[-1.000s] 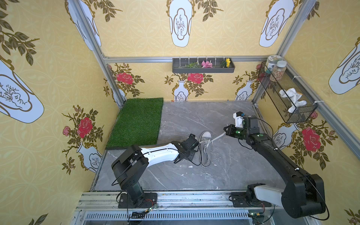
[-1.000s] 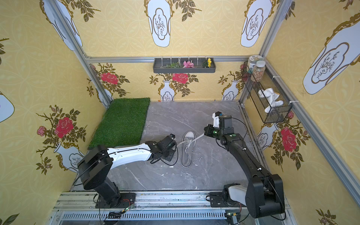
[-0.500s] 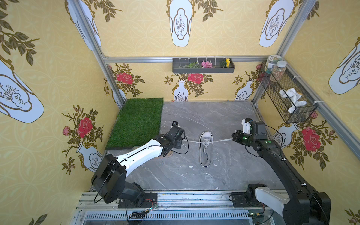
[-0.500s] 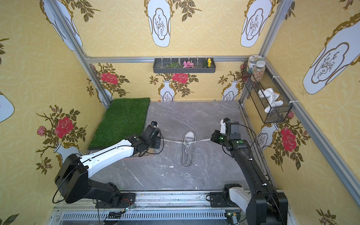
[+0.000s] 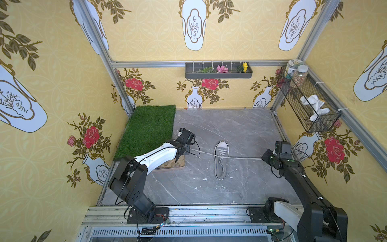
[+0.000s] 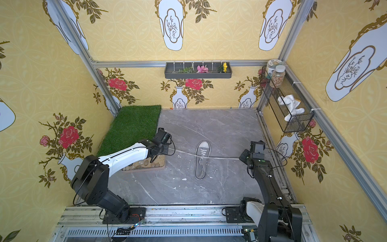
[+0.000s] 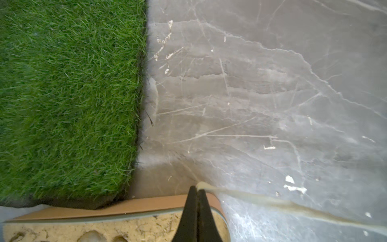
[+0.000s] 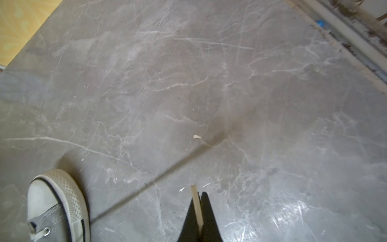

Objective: Tie the shoes
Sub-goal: Tie the shoelace on the shoe.

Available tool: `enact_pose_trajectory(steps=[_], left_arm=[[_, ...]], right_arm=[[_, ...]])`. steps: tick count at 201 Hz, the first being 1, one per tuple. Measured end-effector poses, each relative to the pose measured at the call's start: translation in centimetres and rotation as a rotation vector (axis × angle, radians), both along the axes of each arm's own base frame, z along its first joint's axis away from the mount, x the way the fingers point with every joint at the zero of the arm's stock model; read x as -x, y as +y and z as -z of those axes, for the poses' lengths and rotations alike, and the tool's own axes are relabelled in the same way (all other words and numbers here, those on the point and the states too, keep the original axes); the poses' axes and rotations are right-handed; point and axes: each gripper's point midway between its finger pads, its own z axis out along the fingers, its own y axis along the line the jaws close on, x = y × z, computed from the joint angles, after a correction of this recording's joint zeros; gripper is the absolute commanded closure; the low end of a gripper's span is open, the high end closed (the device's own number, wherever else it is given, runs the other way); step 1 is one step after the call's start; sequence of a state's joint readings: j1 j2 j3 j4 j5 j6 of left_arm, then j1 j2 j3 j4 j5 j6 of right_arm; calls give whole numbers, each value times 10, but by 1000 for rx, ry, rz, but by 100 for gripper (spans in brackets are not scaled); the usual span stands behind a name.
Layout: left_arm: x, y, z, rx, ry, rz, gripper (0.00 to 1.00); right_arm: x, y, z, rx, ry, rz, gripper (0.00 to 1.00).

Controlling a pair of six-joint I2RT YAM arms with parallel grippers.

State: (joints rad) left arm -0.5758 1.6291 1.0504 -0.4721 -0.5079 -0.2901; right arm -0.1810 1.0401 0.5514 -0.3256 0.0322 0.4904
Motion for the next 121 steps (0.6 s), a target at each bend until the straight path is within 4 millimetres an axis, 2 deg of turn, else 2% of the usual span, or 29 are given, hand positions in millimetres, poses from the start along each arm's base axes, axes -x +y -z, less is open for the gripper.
enact_pose_trajectory(steps=[49, 94, 121], left_arm=[[-15, 7, 23, -55, 50, -2, 100], [-21, 12, 38, -97, 84, 9, 100], [-29, 12, 45, -105, 92, 12, 100]], right_arm=[[10, -22, 17, 67, 40, 110, 100], [11, -39, 9, 115, 10, 186, 100], [13, -44, 17, 98, 36, 212, 100]])
